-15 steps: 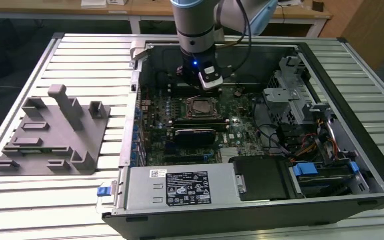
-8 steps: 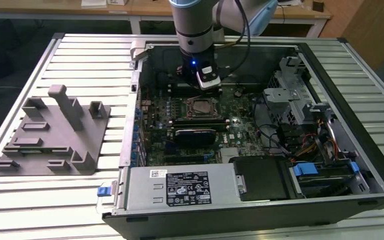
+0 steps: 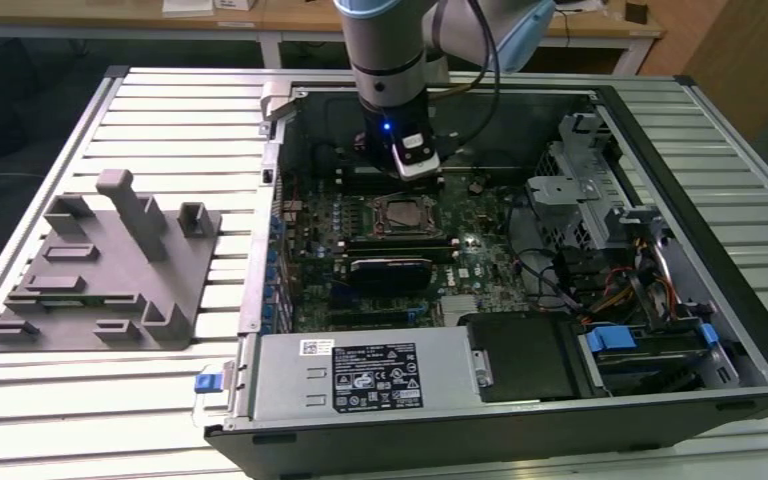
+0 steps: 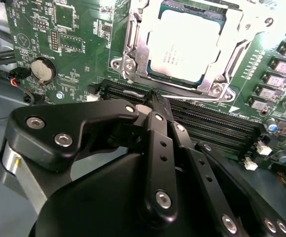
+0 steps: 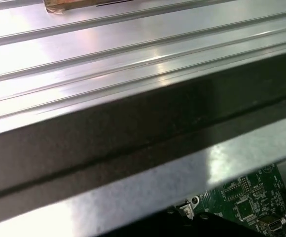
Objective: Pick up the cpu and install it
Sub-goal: 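Install the first cpu locking lever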
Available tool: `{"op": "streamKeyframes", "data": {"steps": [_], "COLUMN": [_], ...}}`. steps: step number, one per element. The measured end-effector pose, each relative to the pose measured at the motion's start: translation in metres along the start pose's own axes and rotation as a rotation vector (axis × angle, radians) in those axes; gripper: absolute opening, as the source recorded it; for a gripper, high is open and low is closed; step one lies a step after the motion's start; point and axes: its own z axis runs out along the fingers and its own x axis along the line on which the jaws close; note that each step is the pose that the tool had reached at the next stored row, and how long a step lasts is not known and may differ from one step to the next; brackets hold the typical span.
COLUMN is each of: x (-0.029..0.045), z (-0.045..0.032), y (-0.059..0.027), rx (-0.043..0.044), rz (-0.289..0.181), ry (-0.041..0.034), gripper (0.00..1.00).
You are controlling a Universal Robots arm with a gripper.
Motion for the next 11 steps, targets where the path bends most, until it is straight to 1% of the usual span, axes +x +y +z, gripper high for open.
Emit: {"op": "streamKeyframes", "data": {"steps": [4,11], "x": [0.0011,0.0035], "z": [0.0012,0.0033], "y": [-0.0005,-0.0016], "rx": [-0.0035,-0.0062], "rz": [0.002,0.002], "ry": [-0.0120,-0.0209], "gripper": [0.11,0.11]}}
